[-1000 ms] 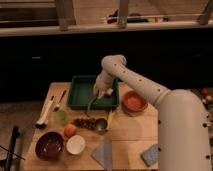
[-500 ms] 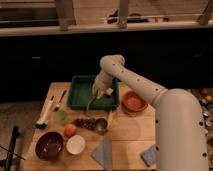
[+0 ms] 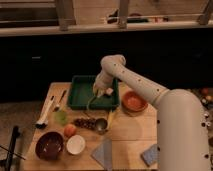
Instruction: Place pepper in tray
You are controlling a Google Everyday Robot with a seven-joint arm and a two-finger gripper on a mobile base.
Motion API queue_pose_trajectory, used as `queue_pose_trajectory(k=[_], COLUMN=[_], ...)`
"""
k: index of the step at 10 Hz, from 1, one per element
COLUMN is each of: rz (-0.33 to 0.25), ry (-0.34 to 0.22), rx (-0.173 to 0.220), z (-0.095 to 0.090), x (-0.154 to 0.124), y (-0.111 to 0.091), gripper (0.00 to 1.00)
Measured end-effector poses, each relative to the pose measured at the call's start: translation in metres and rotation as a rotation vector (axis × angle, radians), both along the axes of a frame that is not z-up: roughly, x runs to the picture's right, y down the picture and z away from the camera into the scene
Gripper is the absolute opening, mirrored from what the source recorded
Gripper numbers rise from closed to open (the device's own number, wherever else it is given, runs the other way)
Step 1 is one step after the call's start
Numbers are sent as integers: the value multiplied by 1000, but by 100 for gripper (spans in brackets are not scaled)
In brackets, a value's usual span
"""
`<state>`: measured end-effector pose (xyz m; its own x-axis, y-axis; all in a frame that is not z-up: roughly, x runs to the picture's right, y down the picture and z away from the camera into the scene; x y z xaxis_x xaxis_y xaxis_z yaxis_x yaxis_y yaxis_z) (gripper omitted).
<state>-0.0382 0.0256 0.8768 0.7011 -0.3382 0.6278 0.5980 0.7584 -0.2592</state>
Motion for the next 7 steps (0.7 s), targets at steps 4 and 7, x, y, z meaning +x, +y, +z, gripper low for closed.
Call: queue_pose_trajectory(k=[4, 7], rz=[78, 141], ry=[20, 16], rx=[43, 52], z=[3, 12], x=[17, 29], y=[-16, -26], gripper=[0, 0])
